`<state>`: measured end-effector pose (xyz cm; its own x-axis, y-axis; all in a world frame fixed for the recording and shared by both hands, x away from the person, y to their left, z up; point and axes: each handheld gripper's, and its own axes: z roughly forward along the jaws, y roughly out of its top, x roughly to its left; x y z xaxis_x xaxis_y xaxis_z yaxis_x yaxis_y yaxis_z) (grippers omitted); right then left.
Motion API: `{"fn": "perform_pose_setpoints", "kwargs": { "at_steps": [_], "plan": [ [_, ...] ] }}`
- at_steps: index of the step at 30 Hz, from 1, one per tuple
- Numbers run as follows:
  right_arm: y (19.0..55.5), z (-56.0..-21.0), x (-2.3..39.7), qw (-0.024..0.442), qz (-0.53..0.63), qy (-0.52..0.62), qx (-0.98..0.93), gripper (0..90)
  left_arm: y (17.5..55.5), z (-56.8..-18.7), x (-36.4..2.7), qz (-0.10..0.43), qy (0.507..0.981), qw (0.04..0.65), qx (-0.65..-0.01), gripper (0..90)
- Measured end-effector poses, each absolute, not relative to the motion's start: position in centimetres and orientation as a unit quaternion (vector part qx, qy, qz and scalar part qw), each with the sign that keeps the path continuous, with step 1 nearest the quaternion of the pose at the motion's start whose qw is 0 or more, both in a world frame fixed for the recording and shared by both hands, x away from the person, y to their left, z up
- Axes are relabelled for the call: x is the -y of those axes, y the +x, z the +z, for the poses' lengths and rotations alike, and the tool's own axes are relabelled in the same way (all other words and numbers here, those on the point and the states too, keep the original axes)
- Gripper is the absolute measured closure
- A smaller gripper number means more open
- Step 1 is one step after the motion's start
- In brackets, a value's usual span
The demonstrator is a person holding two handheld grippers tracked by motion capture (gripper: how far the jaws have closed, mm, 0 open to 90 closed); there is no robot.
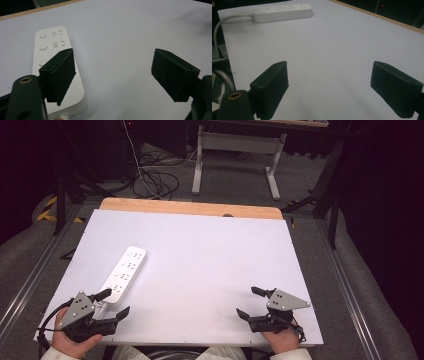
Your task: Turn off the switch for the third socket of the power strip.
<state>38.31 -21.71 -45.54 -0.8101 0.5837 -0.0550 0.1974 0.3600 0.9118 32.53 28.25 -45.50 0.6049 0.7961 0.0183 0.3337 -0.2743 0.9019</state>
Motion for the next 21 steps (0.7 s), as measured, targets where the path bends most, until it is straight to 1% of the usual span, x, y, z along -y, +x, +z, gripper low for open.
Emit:
{"fn": "perform_pose_setpoints", "kwargs": {
  "at_steps": [15, 21],
  "plan": [
    [38.30, -45.65, 21.53, 0.186, 0.507, 0.237, -0.807, 14.9, 32.33, -45.12, -28.37, 0.249, 0.770, 0.469, -0.354, 22.1],
    [38.34, -45.67, 21.53, 0.183, 0.508, 0.237, -0.807, 14.9, 32.33, -44.89, -28.38, 0.237, 0.772, 0.457, -0.374, 22.2]
  ]
}}
